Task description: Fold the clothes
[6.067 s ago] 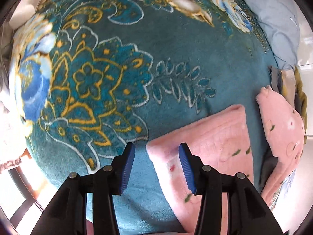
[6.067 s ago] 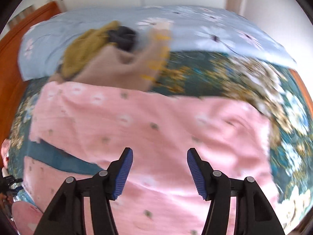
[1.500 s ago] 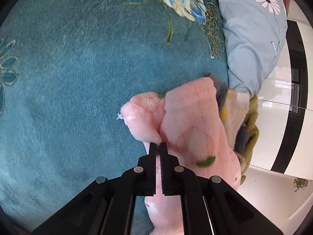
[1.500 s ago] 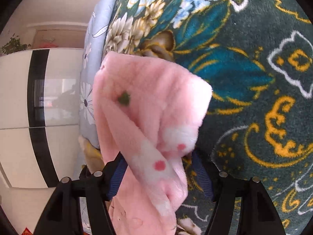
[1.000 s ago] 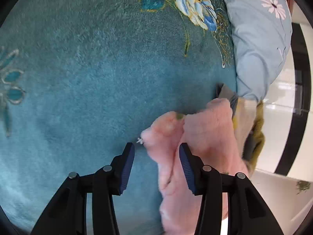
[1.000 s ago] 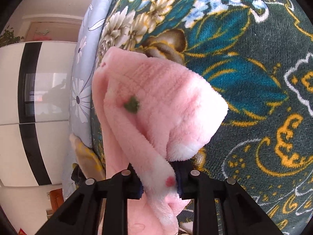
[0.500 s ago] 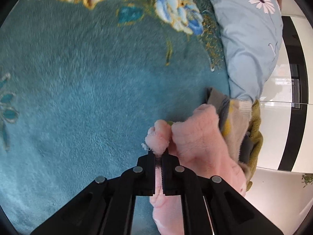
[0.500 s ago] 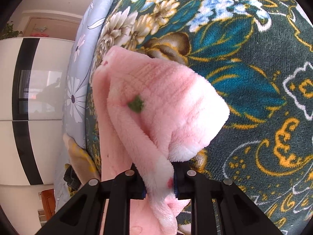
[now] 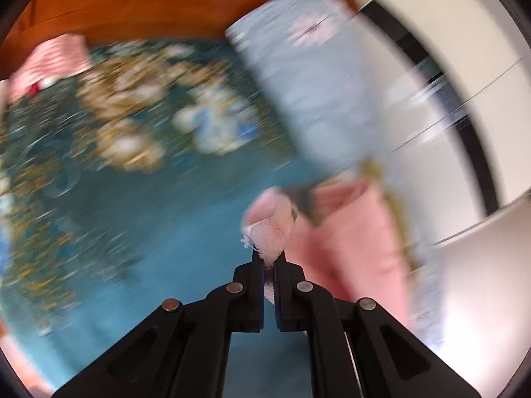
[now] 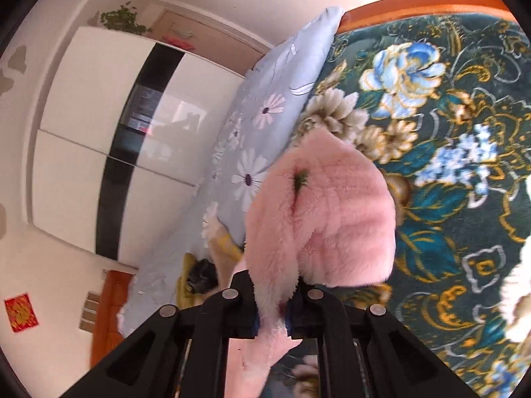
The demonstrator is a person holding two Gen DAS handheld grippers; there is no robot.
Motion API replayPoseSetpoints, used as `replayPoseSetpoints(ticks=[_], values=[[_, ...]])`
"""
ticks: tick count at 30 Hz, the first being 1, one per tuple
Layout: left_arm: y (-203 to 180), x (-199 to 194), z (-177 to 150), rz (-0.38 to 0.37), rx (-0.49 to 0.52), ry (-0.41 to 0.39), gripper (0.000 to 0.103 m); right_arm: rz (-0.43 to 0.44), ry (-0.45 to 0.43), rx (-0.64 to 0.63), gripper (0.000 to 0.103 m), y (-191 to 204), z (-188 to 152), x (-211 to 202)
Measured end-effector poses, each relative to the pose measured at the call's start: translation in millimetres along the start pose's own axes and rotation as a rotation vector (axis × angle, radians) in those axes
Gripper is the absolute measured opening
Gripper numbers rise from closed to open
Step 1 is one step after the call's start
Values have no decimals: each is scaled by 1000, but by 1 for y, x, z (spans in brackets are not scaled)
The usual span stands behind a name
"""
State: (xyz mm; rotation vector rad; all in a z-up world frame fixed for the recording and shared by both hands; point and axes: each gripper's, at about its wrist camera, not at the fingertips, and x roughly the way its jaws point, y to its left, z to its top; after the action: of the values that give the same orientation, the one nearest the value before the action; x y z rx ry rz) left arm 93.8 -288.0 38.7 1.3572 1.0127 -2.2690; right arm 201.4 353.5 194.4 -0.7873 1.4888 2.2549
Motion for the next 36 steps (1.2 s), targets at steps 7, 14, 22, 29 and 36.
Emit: replayPoseSetpoints(ticks=[7,14,22,29,36], values=[[72,52,-26,141,-230,193,4,-246,129,172,11,-105,-52,10],[87,46,-28,146,-307,191,6,-277,151,36,11,-71,-44,14],[95,11,-25,64,-333,128,35,-326,76,95,41,-77,-38,-20],[61,25,-7,38,-195,123,54,-342,-44,-32,45,-14,-42,-31],[20,62,-3,73,-7,195,59,-120,479,-163,51,78,-144,131]])
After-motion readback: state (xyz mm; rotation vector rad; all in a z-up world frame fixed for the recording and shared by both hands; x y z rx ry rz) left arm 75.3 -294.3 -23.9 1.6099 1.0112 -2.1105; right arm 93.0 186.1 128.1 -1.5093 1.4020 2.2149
